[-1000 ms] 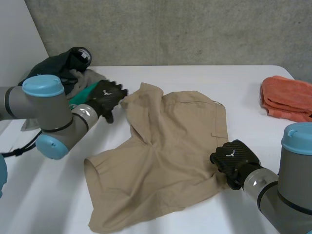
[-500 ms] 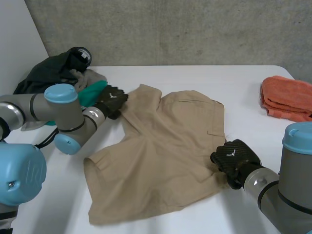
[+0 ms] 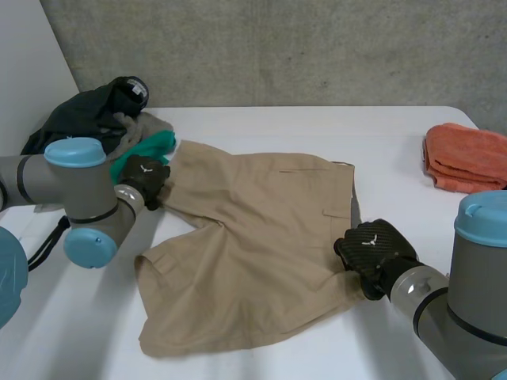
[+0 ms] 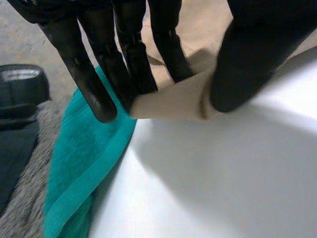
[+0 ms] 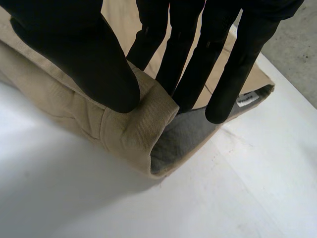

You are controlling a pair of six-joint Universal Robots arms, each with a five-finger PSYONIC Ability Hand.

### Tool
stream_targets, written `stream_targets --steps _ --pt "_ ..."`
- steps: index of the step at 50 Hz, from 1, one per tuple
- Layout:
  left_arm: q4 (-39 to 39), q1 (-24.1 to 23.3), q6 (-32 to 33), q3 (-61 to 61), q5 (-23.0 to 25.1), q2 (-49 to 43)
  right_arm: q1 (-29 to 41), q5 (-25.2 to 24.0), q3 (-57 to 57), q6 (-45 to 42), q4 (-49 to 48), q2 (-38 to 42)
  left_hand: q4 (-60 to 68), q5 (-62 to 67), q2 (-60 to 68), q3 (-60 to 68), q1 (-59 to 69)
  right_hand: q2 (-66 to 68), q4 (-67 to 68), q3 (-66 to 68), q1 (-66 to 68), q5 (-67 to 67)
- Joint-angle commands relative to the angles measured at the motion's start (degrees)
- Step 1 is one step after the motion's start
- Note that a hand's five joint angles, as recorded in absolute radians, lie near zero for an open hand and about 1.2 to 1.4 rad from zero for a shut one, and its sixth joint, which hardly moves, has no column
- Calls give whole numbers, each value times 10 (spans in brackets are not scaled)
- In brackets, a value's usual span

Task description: Fold the laundry.

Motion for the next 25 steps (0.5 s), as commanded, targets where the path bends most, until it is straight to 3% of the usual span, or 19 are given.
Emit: stream_targets --steps 1,7,16,25 --pt "-34 -10 -6 -16 -25 61 -2 -2 -16 7 -1 1 -253 -257 -245 -254 -234 124 111 116 174 132" --pt "-82 -13 -42 -99 -21 191 -3 -2 -41 29 -4 9 -320 -325 -312 -321 -301 124 111 116 174 132" --pt "-154 -52 -170 -286 -13 376 -11 -1 -92 95 -4 44 -341 -345 -333 -342 -322 124 111 116 174 132" --pt "-171 -96 -182 -462 -6 506 -10 3 -104 107 -21 62 -319 -323 -311 -320 -300 124 111 116 174 132"
